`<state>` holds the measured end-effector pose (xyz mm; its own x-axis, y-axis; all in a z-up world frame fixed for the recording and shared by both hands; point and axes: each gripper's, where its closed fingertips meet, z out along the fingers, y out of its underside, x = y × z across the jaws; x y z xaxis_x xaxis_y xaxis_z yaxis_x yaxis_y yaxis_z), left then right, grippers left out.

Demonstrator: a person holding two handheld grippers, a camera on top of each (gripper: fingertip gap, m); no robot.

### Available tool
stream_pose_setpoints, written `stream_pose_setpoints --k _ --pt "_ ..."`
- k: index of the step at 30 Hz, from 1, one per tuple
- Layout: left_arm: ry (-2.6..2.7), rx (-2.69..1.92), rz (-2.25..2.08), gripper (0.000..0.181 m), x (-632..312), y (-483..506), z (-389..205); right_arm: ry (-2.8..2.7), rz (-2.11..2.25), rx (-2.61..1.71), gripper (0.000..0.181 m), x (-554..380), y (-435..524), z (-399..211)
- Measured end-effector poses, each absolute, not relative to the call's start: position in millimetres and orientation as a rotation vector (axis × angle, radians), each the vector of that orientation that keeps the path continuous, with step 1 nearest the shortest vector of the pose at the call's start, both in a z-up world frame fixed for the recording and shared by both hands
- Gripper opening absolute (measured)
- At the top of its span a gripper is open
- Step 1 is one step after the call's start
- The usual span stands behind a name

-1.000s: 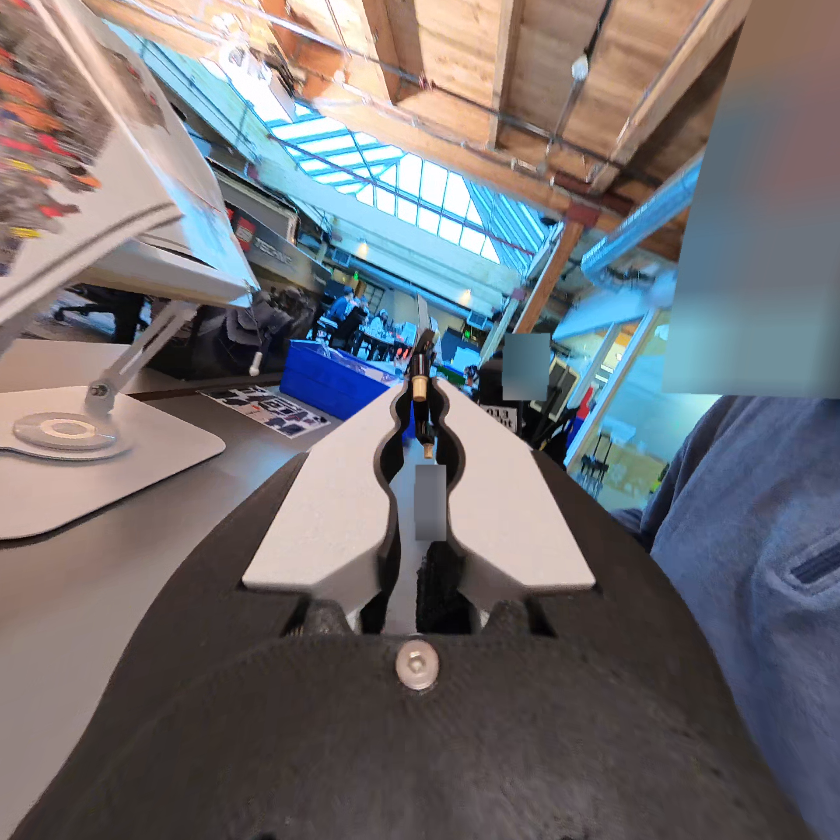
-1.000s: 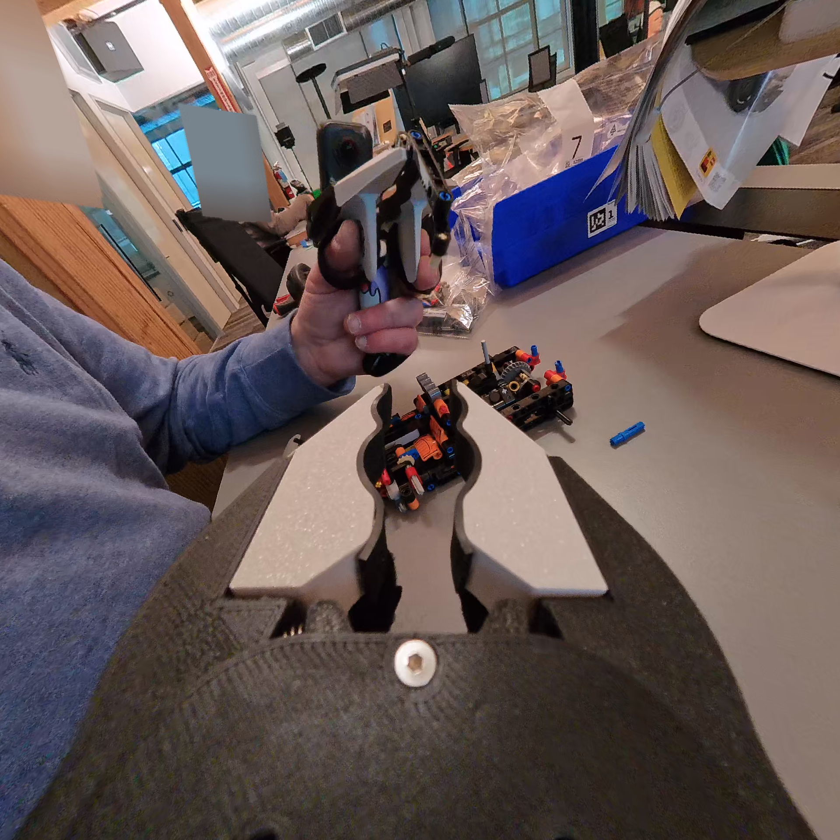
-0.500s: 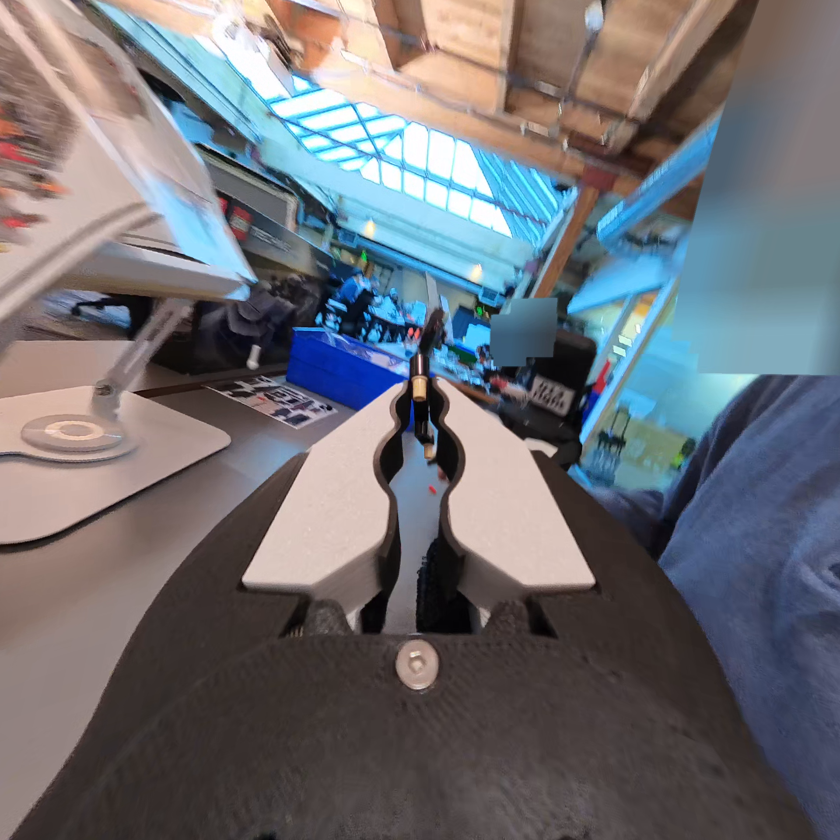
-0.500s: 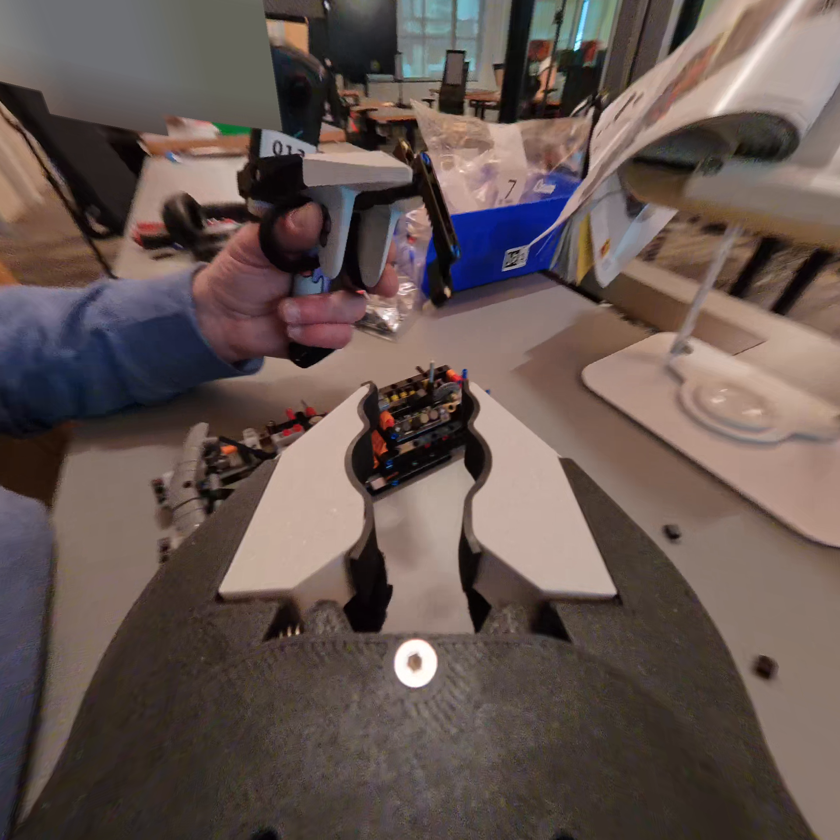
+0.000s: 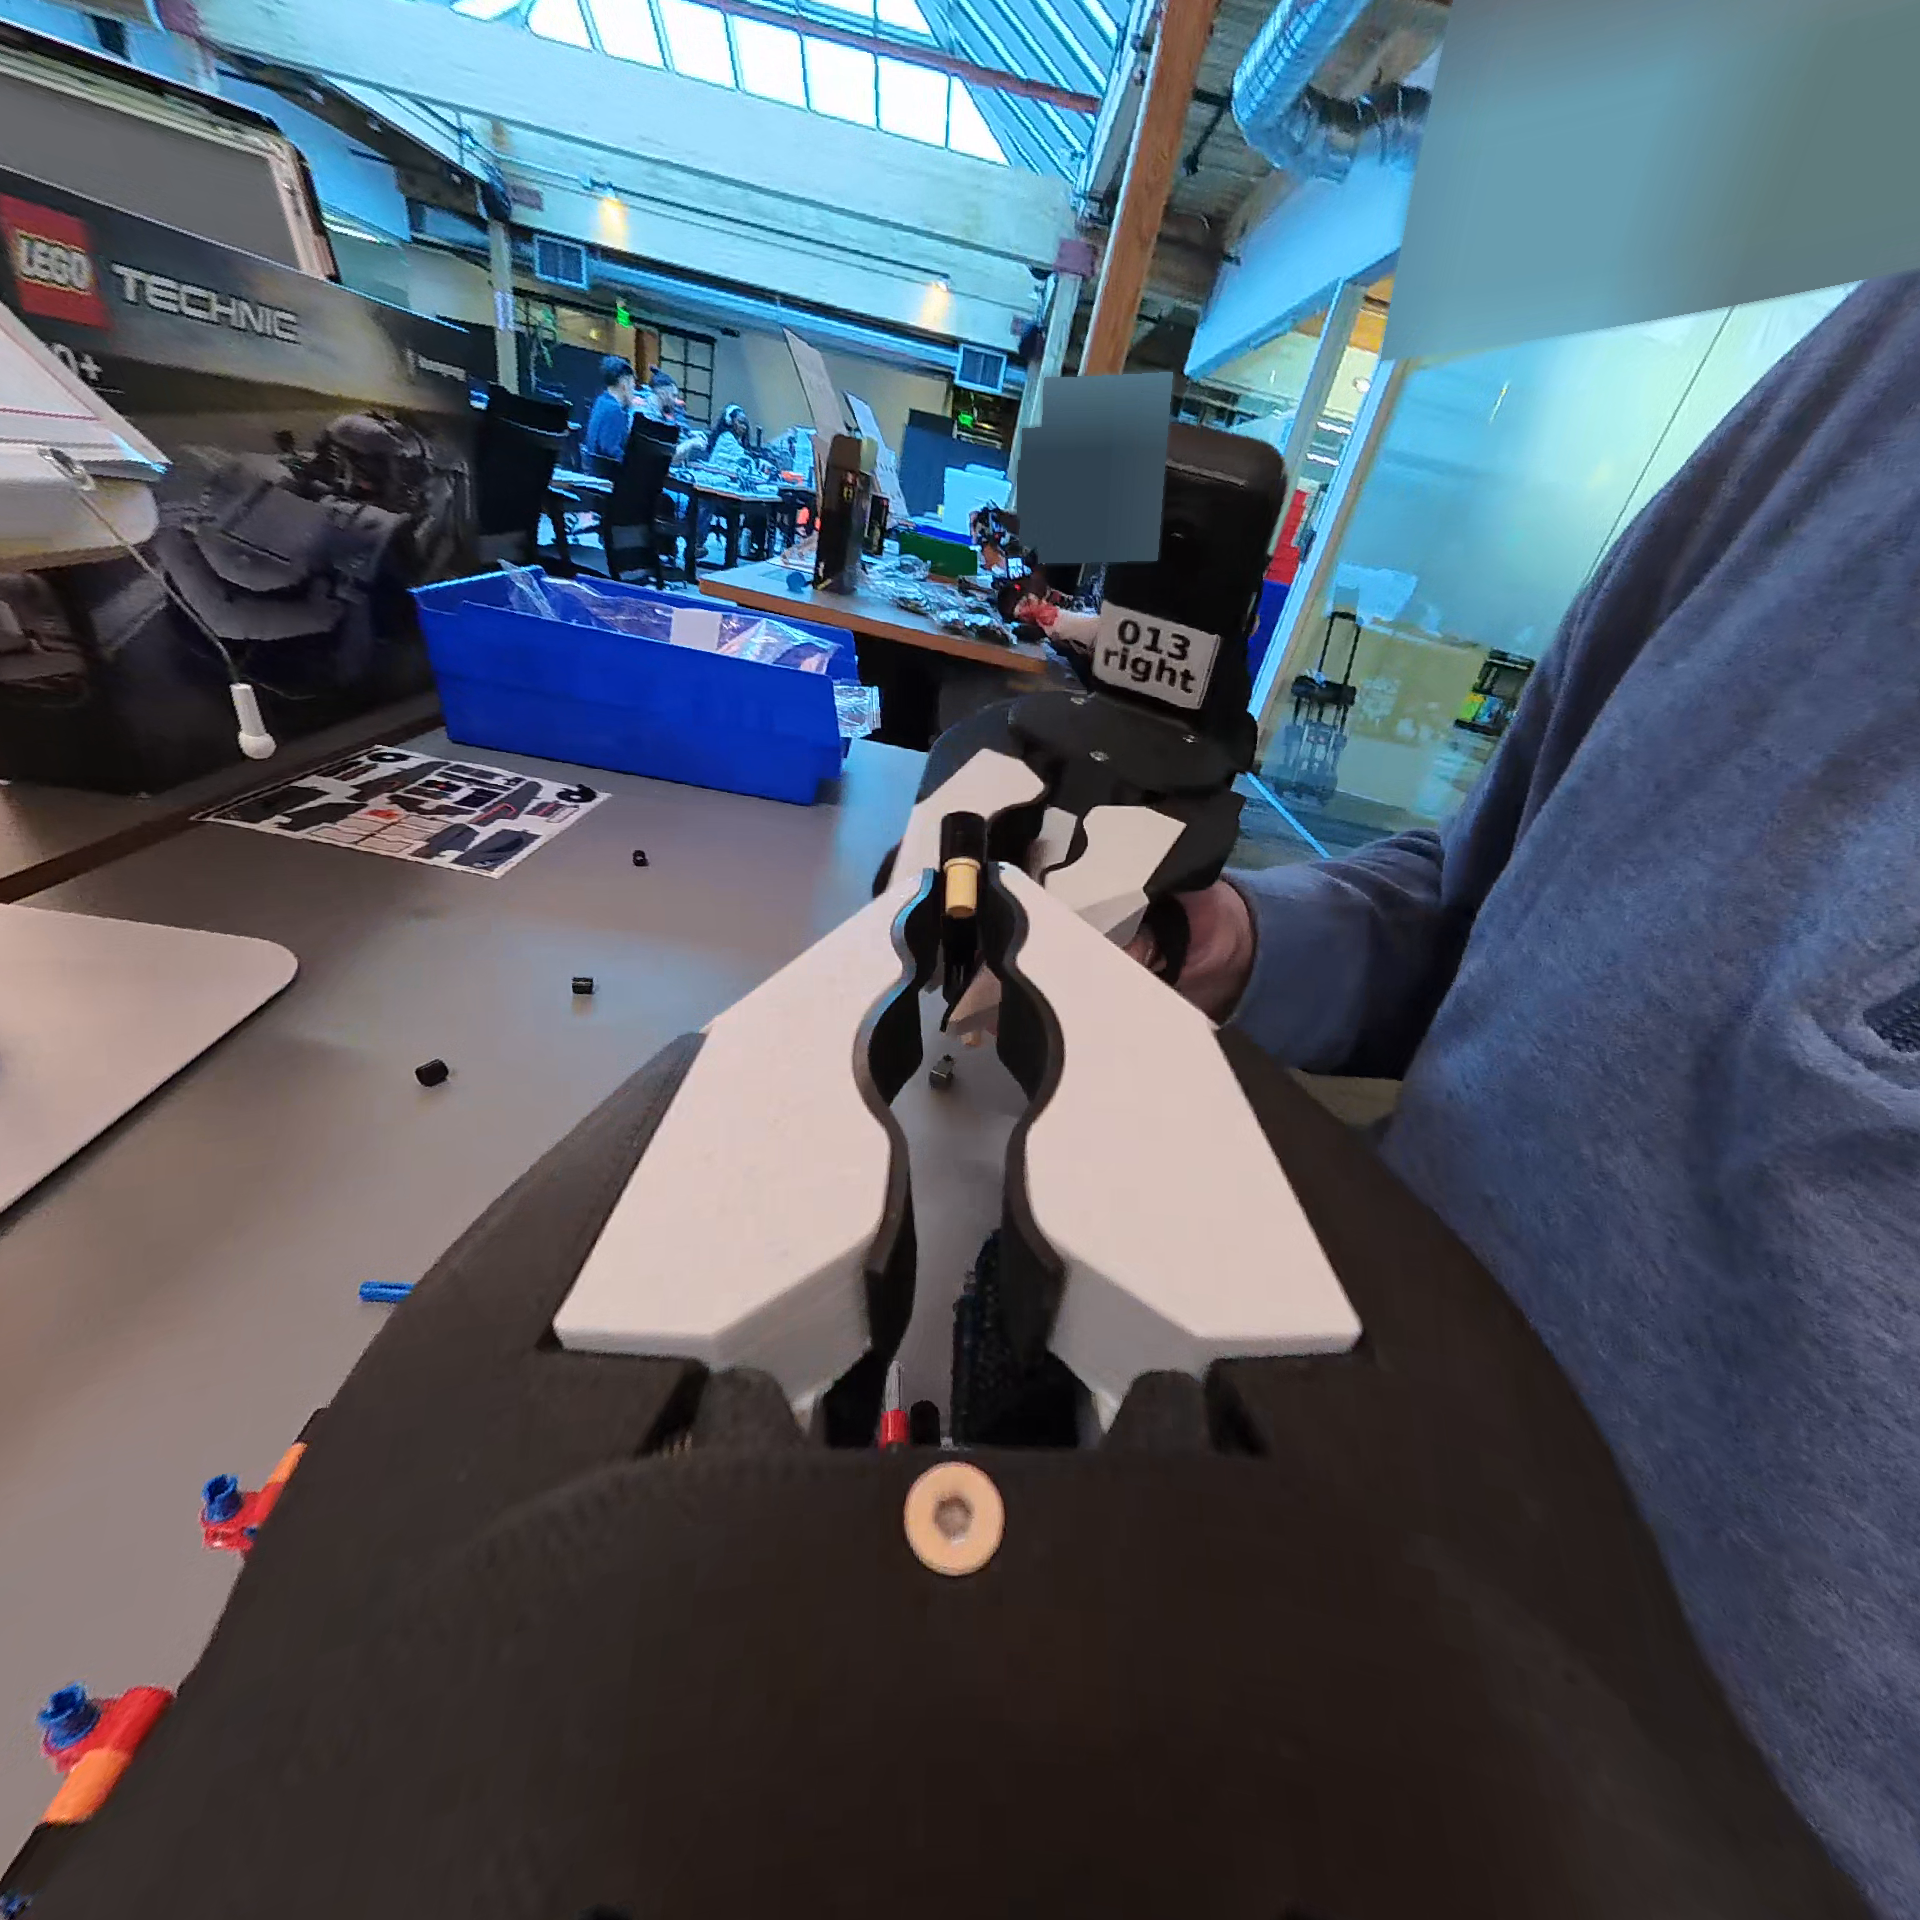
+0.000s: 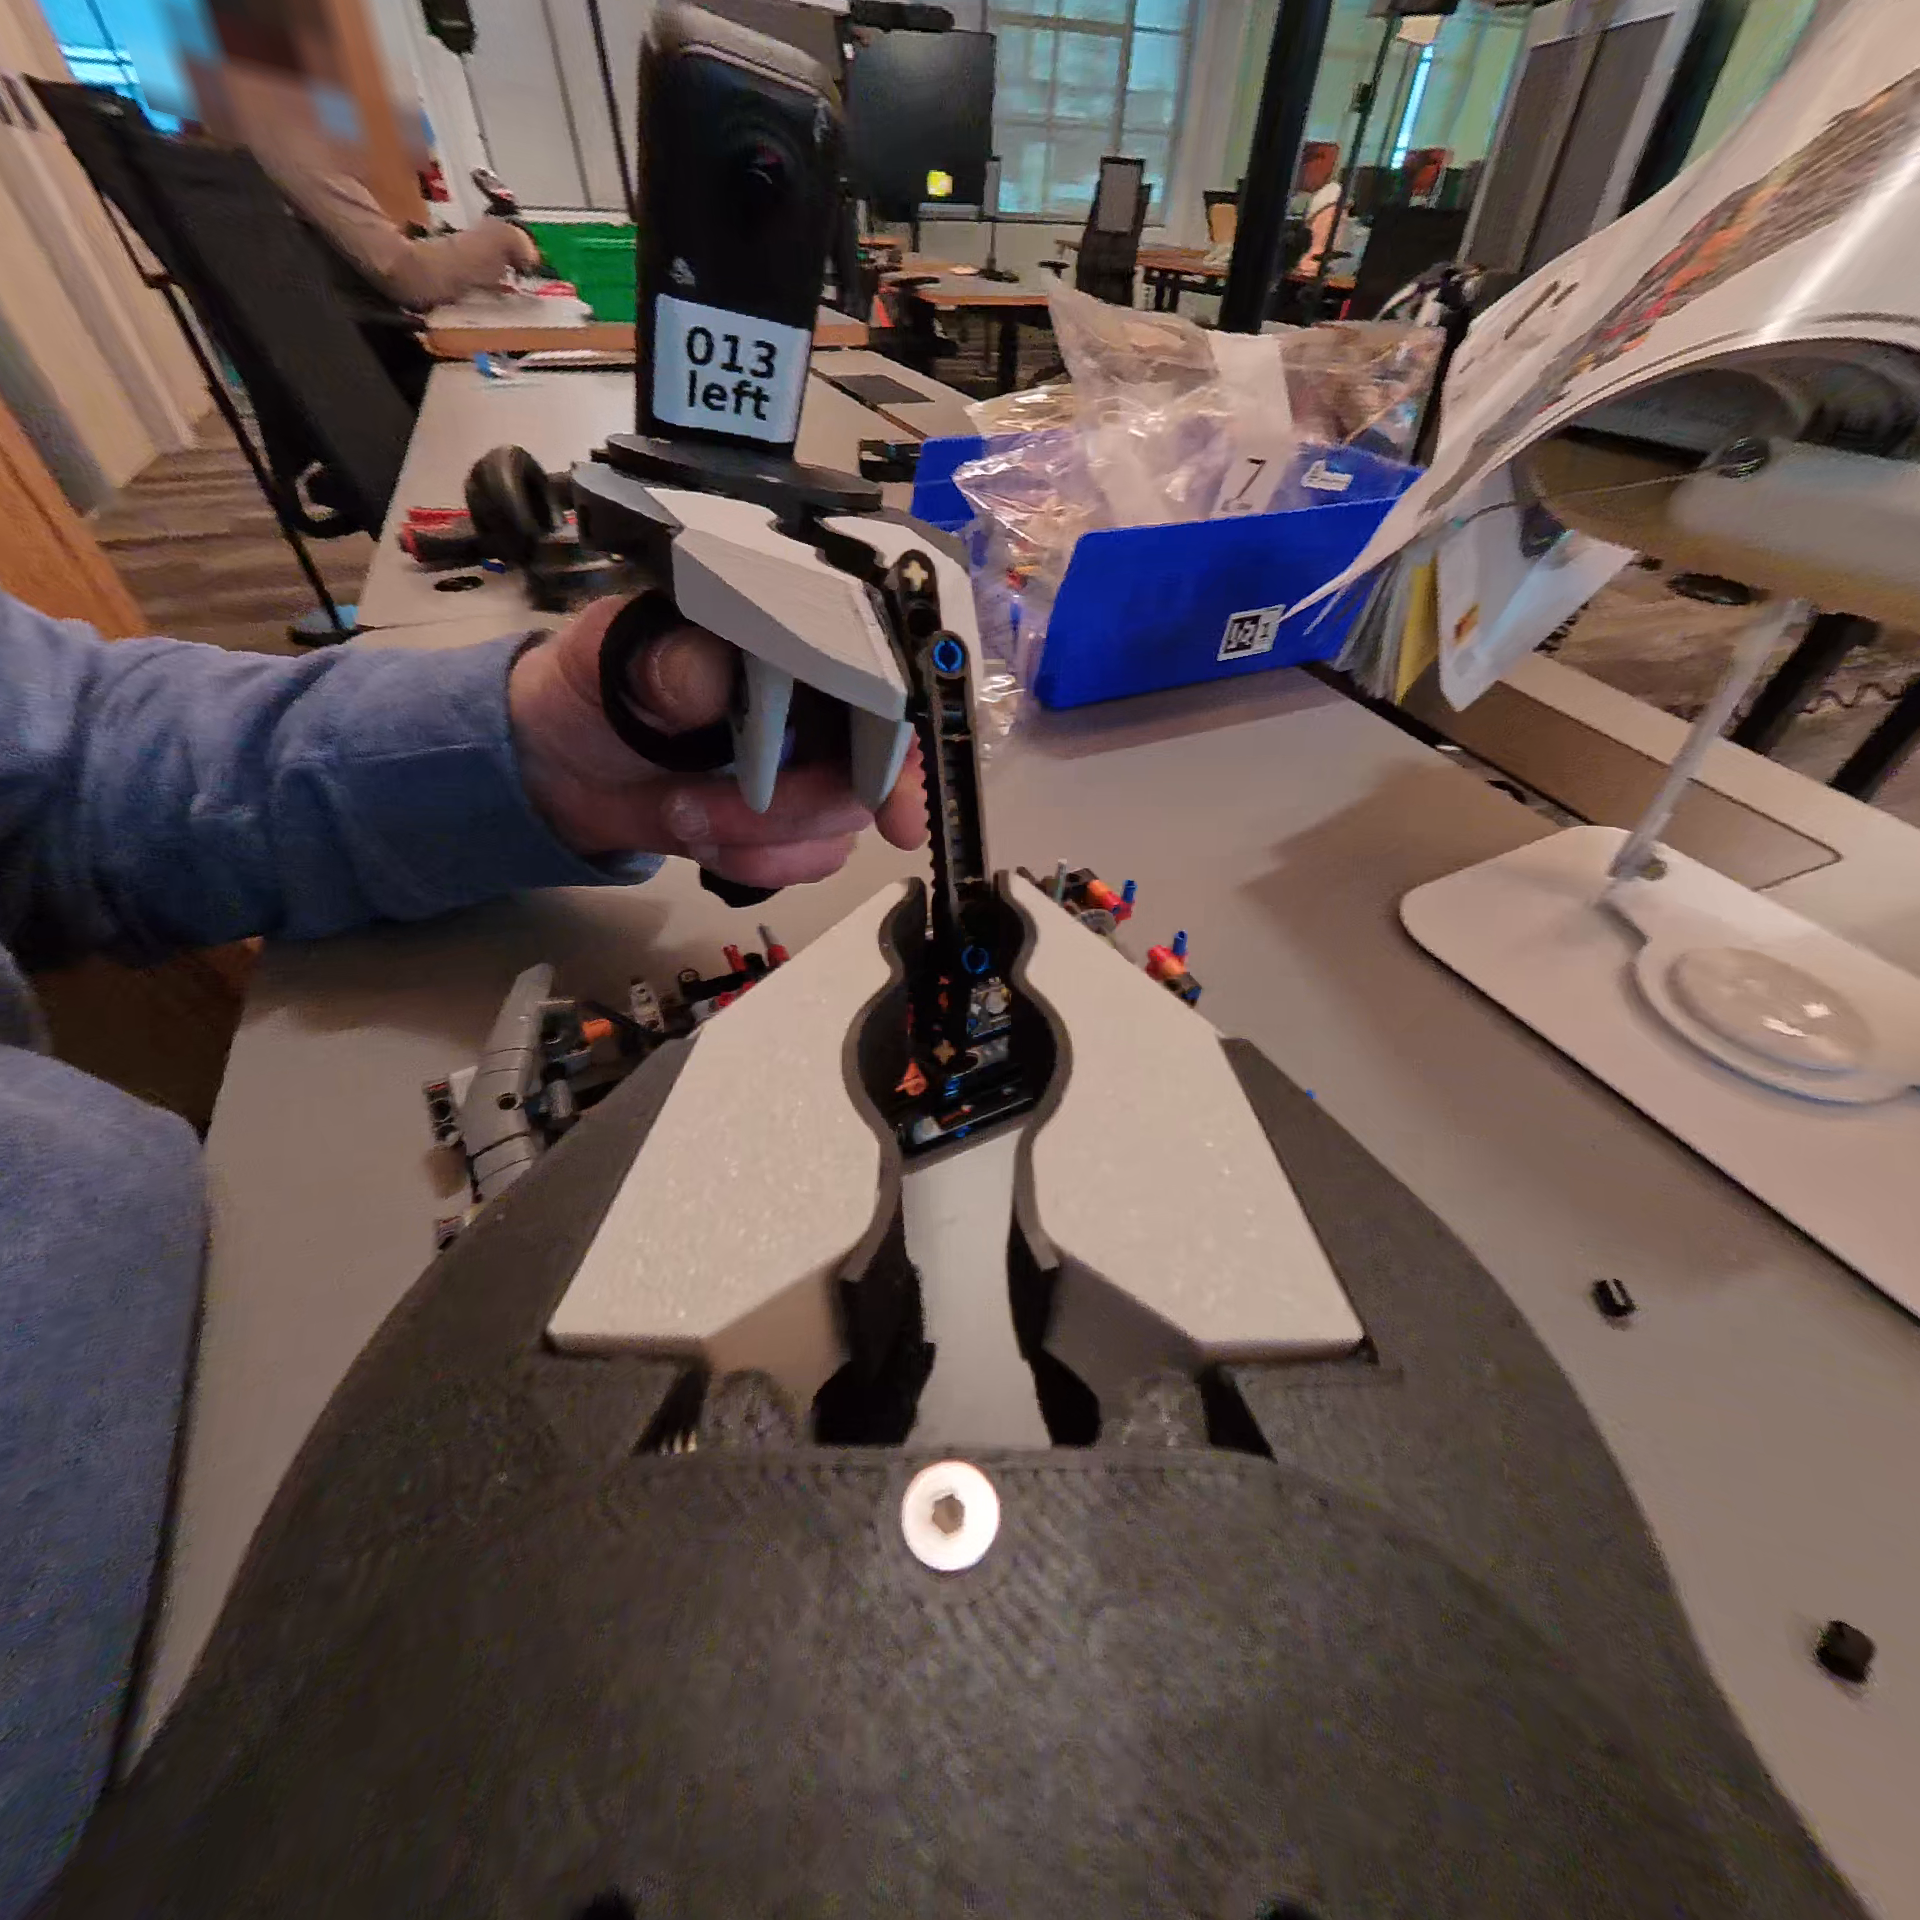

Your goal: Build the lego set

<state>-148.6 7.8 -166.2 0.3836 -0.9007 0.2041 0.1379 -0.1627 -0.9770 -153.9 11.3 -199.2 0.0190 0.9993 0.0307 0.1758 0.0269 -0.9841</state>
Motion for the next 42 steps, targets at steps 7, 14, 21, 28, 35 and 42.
stream_pose_setpoints --k 7,14,21,28,35,42 --pt "0.753 -1.431 -1.093 0.005 -147.4 6.0 -168.3 -1.341 1.185 -1.338 0.007 -153.1 7.0 -200.8" --pt "0.744 -1.424 -1.126 0.005 -147.2 5.1 -167.3 -1.338 1.208 -1.337 0.006 -152.3 5.8 -199.4" --pt "0.736 -1.431 -1.125 0.007 -148.1 6.0 -168.3 -1.330 1.209 -1.343 0.006 -152.1 6.7 -198.9" --pt "0.744 -1.442 -1.125 0.011 -147.3 6.2 -170.8 -1.323 1.216 -1.350 0.006 -151.6 7.9 -199.2" --pt "0.758 -1.436 -1.100 0.004 -147.7 6.0 -171.4 -1.335 1.229 -1.343 0.005 -152.0 5.2 -199.2" --pt "0.750 -1.435 -1.113 0.005 -147.1 5.9 -170.2 -1.334 1.232 -1.343 0.005 -151.7 4.8 -198.4"
